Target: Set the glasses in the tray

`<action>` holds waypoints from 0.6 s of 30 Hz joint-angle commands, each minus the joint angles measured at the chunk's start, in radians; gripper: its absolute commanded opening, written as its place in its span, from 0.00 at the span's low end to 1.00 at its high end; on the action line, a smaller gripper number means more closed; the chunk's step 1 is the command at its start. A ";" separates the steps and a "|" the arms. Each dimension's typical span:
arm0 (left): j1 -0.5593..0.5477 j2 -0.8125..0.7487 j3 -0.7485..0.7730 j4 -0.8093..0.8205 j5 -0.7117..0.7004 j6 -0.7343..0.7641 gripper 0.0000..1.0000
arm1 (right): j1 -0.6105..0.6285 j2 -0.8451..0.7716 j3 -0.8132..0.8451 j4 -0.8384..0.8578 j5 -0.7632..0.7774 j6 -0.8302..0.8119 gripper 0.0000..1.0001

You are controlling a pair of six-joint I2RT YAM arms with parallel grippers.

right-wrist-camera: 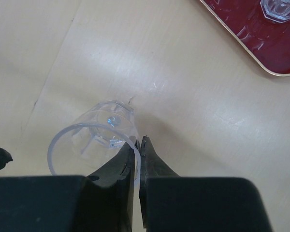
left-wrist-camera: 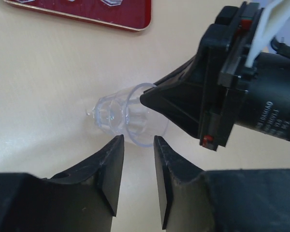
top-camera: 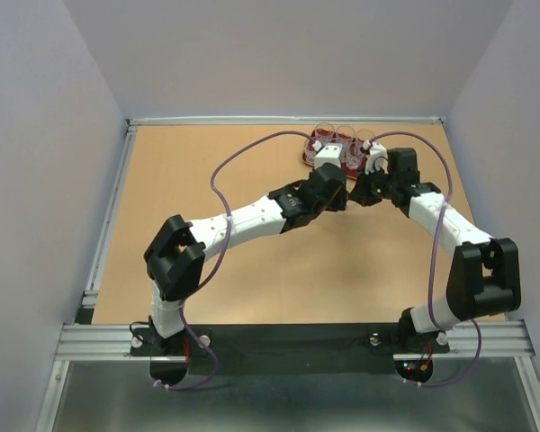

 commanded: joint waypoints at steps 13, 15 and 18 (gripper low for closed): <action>0.025 -0.258 -0.197 0.140 -0.030 0.188 0.73 | -0.126 -0.037 0.007 0.062 0.041 0.027 0.01; 0.053 -0.327 -0.259 0.151 -0.037 0.214 0.83 | -0.138 -0.037 0.004 0.077 0.073 0.047 0.00; 0.137 -0.433 -0.349 0.160 -0.005 0.252 0.88 | -0.186 -0.037 -0.004 0.098 0.124 0.082 0.00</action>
